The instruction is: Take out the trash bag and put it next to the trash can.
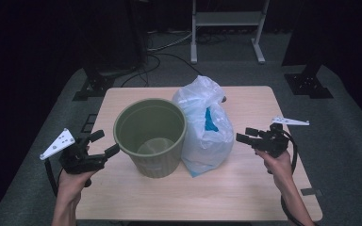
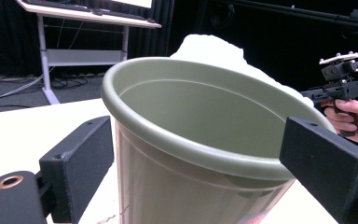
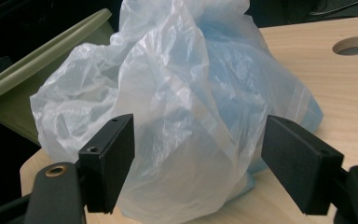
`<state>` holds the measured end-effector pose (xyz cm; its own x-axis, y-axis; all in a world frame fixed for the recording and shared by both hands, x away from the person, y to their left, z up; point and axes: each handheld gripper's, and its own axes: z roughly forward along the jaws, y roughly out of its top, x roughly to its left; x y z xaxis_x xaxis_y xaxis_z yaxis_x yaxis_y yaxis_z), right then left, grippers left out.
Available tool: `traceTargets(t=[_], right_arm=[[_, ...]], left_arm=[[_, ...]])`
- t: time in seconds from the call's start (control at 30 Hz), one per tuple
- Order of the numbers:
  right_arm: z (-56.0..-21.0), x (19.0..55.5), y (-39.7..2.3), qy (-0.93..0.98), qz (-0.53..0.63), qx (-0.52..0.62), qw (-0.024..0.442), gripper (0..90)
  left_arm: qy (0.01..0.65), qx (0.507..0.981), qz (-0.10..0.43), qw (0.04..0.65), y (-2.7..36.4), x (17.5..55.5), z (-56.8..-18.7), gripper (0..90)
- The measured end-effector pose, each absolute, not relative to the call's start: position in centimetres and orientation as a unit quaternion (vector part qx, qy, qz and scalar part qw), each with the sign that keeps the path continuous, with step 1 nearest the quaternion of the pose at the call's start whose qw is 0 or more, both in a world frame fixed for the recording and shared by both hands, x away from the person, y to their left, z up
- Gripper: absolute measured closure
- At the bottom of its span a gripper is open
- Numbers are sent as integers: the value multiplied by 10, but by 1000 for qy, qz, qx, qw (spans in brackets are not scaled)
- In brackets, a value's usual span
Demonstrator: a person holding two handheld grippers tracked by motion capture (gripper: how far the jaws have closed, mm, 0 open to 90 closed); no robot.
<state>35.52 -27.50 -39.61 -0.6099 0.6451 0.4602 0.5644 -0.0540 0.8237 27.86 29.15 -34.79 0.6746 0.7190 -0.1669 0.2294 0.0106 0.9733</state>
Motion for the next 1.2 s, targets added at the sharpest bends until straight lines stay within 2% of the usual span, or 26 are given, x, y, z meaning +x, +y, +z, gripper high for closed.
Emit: traceTargets(t=[0.7,1.2], right_arm=[[-433,323,-294,664,584,467,33,245],[-457,294,-302,649,600,465,42,245]], left_arm=[[352,672,202,620,289,265,-369,86],[347,664,199,631,288,258,-364,86]])
